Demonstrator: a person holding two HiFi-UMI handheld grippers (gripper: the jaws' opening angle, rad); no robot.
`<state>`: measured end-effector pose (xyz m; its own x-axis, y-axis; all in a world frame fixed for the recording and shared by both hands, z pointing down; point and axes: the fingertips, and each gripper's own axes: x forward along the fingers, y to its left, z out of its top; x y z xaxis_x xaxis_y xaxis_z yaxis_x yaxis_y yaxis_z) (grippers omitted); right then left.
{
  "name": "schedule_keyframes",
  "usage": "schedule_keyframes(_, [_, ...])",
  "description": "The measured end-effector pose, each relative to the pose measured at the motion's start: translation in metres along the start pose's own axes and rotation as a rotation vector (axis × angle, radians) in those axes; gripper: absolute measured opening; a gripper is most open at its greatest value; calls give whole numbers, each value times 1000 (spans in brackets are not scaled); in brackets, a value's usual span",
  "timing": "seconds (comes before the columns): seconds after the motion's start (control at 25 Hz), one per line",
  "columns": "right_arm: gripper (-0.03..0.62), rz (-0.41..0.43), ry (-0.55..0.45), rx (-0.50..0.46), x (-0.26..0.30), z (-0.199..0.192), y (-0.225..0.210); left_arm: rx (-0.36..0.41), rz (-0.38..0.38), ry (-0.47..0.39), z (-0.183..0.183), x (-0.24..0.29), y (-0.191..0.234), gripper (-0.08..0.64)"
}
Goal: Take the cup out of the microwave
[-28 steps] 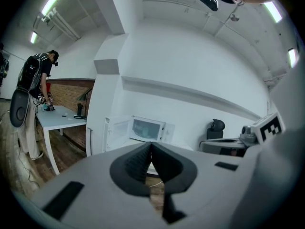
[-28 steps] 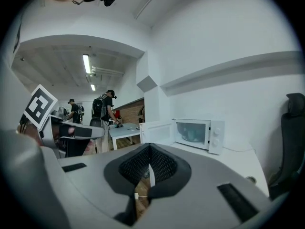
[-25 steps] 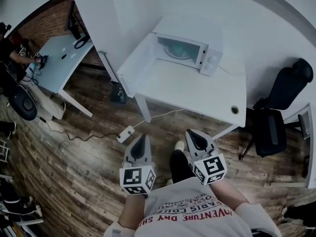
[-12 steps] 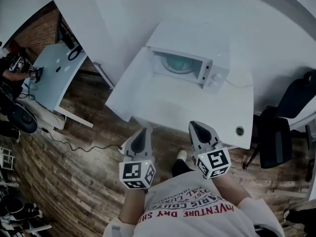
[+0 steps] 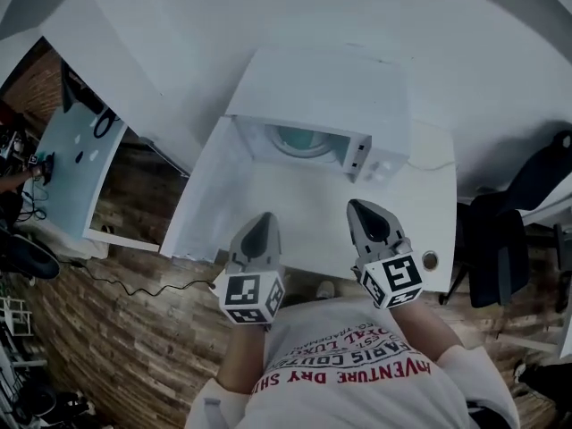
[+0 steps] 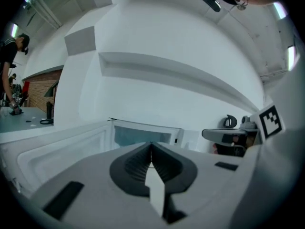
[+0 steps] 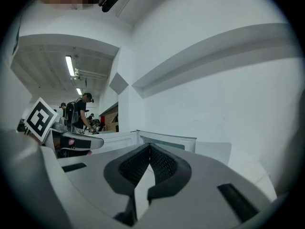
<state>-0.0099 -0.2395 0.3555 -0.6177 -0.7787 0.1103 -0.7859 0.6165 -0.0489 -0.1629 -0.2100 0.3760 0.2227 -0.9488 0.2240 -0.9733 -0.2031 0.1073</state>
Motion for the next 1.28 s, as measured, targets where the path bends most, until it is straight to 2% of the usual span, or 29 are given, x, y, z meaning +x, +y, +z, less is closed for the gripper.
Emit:
schedule_keyframes(0.16, [12, -37, -1, 22, 19, -5, -27, 54, -13, 25, -6, 36, -6, 6])
schedule_keyframes(0.4, [12, -66, 58, 39, 43, -24, -46, 30, -43, 76, -21, 79, -2, 6])
schedule_keyframes(0.6, [12, -90, 68, 44, 69, -34, -60, 35, -110, 22, -18, 122, 2, 8])
schedule_keyframes(0.76, [12, -69, 77, 55, 87, -38, -60, 13, -114, 63, -32, 153, 12, 8])
schedule_keyframes(1.0, [12, -65, 167, 77, 119, -70, -63, 8, -129, 108, -58, 195, 28, 8])
schedule_keyframes(1.04, [12, -68, 181, 82, 123, -76, -64, -2, -132, 113, -62, 202, 30, 17])
schedule_keyframes(1.12, [12, -72, 204, 87, 130, -86, -65, -23, -142, 118, -69, 215, 32, 105])
schedule_keyframes(1.28, [12, -74, 236, 103, 142, -100, -63, -18, -153, 117, -78, 239, 34, 226])
